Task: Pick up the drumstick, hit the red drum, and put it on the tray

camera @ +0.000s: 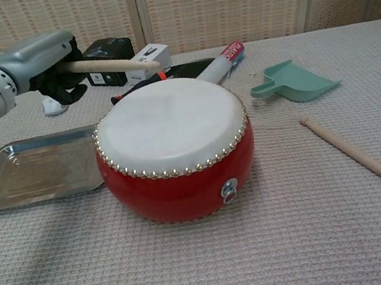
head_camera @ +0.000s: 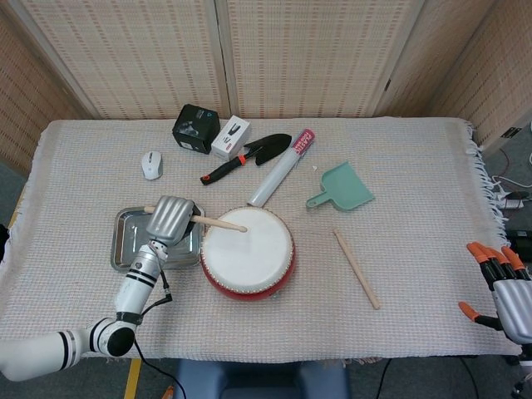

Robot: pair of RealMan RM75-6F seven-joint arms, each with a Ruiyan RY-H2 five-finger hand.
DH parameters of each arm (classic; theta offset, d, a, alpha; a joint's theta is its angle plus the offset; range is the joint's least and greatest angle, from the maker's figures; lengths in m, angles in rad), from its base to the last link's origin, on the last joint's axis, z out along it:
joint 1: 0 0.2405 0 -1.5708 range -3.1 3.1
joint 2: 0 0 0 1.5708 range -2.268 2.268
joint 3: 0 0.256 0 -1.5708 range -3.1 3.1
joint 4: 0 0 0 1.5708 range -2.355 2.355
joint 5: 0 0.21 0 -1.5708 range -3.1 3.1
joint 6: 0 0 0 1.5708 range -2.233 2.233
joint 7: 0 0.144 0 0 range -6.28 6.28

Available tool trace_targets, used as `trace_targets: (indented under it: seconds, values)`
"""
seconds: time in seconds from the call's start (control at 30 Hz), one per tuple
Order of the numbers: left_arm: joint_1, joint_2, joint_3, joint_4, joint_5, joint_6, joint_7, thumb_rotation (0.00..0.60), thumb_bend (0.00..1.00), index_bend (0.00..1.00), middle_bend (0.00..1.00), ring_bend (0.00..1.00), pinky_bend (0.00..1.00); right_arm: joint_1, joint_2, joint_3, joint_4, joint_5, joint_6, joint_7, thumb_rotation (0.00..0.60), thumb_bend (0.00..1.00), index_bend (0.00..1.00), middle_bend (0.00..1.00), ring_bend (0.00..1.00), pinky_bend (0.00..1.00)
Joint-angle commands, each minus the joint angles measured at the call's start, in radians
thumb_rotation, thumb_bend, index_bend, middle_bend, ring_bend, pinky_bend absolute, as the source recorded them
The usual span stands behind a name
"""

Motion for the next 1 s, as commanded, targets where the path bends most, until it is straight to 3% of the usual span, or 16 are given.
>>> trace_targets:
  seconds: [0.03, 0.23, 0.3, 0.4, 0.47, 0.7, 0.8, 0.9, 1.0]
  values:
    - [-0.031, -0.058, 0.1, 0.149, 0.086, 0.036, 0.274, 0.6, 0.62, 1.0, 1.0, 0.96, 1.0, 0.002, 0.0, 0.001, 0.0, -0.001, -0.003, 0.0, 0.6, 0.18, 0.07, 0.07, 0.0, 0.0]
    - [-0.019, -0.065, 0.084, 0.136, 0.079, 0.056, 0.248, 0.6, 0.62, 1.0, 1.0, 0.96, 1.0, 0.006, 0.0, 0.002, 0.001, 0.001, -0.008, 0.001, 0.6, 0.18, 0.07, 0.07, 0.0, 0.0]
    - [0.017, -0.026, -0.007, -0.007, -0.021, 0.035, 0.062, 0.6, 0.62, 1.0, 1.0, 0.96, 1.0, 0.009, -0.002, 0.002, 0.001, -0.003, -0.01, 0.0, 0.6, 0.18, 0.07, 0.07, 0.0, 0.0]
    - [0.026, 0.047, -0.055, -0.108, -0.102, -0.025, -0.017, 0.6, 0.62, 1.0, 1.0, 0.96, 1.0, 0.011, -0.005, 0.001, 0.002, -0.005, -0.012, 0.003, 0.6, 0.18, 0.07, 0.07, 0.0, 0.0]
    - [0.019, 0.057, -0.049, -0.101, -0.099, -0.021, 0.005, 0.6, 0.62, 1.0, 1.0, 0.96, 1.0, 0.011, -0.005, 0.0, 0.002, -0.006, -0.013, 0.004, 0.6, 0.18, 0.07, 0.07, 0.0, 0.0]
    - [-0.016, -0.039, 0.082, 0.091, 0.039, 0.039, 0.199, 0.6, 0.62, 1.0, 1.0, 0.96, 1.0, 0.008, -0.005, 0.0, 0.006, 0.0, -0.01, 0.008, 0.6, 0.18, 0.07, 0.07, 0.0, 0.0]
    - [-0.02, -0.071, 0.107, 0.149, 0.071, 0.057, 0.246, 0.6, 0.61, 1.0, 1.0, 0.96, 1.0, 0.007, -0.004, -0.001, 0.007, 0.0, -0.01, 0.008, 0.6, 0.18, 0.07, 0.07, 0.0, 0.0]
    - [-0.011, -0.077, 0.093, 0.135, 0.07, 0.076, 0.228, 0.6, 0.62, 1.0, 1.0, 0.96, 1.0, 0.006, -0.003, -0.001, 0.006, 0.0, -0.007, 0.009, 0.6, 0.18, 0.07, 0.07, 0.0, 0.0]
    - [0.022, -0.046, 0.003, -0.006, -0.052, 0.027, 0.044, 0.6, 0.62, 1.0, 1.0, 0.96, 1.0, 0.005, -0.005, -0.002, 0.007, -0.002, -0.007, 0.009, 0.6, 0.18, 0.07, 0.07, 0.0, 0.0]
